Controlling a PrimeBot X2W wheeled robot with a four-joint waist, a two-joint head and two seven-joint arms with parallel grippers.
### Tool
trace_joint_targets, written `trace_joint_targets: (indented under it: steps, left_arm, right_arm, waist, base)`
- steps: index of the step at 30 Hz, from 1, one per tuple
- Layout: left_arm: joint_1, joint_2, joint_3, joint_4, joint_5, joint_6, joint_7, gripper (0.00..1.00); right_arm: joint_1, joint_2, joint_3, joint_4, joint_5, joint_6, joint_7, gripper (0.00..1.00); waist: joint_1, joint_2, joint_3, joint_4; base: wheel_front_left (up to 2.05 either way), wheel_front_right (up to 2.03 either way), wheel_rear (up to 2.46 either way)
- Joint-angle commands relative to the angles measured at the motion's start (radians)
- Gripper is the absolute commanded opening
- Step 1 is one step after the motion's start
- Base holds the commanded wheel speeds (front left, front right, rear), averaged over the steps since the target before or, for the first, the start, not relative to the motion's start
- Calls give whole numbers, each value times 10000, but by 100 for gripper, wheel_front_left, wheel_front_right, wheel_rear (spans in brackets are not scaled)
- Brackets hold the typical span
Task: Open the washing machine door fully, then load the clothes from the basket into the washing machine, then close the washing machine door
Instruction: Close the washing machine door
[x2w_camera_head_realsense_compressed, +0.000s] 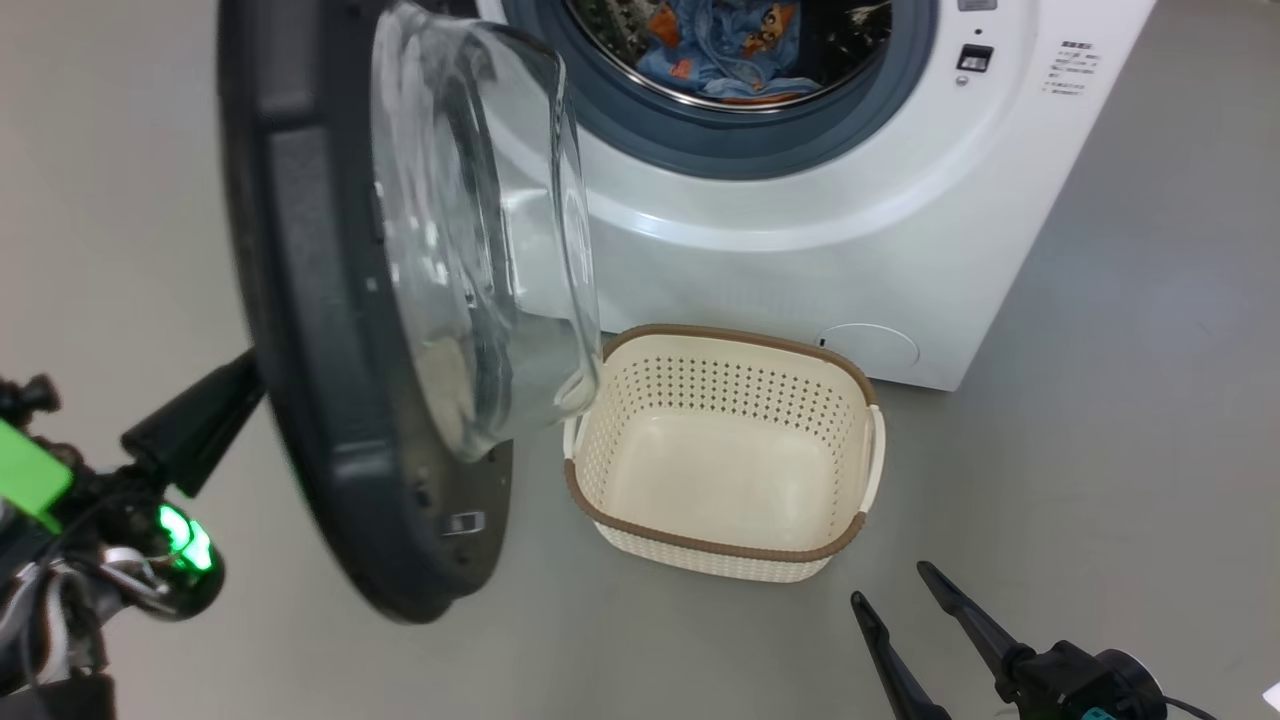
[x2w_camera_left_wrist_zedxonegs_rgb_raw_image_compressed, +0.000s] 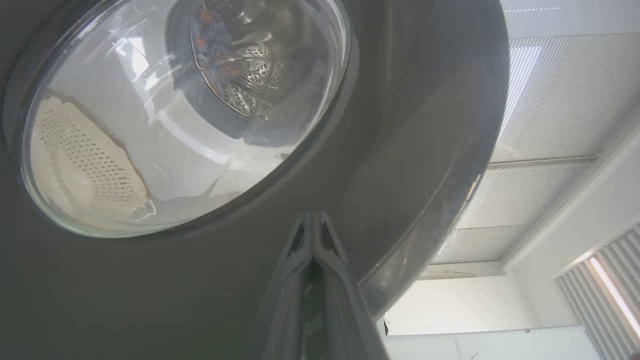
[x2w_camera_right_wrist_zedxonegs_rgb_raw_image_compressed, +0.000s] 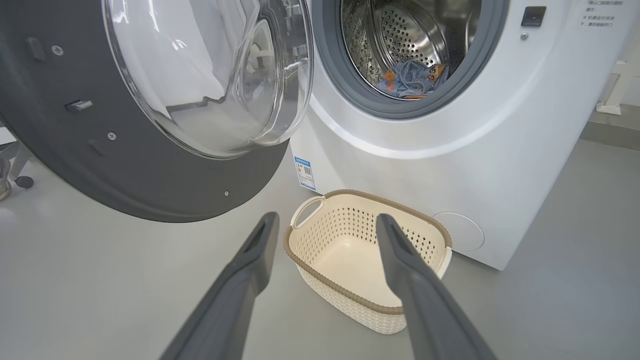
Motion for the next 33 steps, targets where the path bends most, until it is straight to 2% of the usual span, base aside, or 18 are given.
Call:
trace_joint_targets:
  steps: [1,6,10,20,33]
  left_arm:
    - [-62,27,-72,-797,-9,82,76,0]
    - [-113,-273,-385,-1259,68,114,-379,0]
    - [-358,-433,-652,-973,160,-41,-1094,0]
    - [-1477,-531,-1504,448,-222,-1025,-2936,0]
    - [-2669,-535,-2908,2094,-302,-2072,-4359,0]
  right_arm:
    - [-60,19,227,-218,22,16,-48,100]
    - [-101,63,233,-232,28,16,-48,100]
    - [-165,82,255,-220,33,16,-48,100]
    - [-359,105,313,-209,26,16,-48,100]
    - [-441,112,316,-246,-23,16,-48,100]
  waist:
    - [0,-1,-63,-183]
    - [0,-1,-41,-392]
    - [0,-1,29,-648]
    - [0,-1,238,-1321]
    - [0,-1,442,-1785]
  base:
    - [0,0,0]
    - [0,0,0]
    - [0,0,0]
    - [0,0,0]
    - [0,0,0]
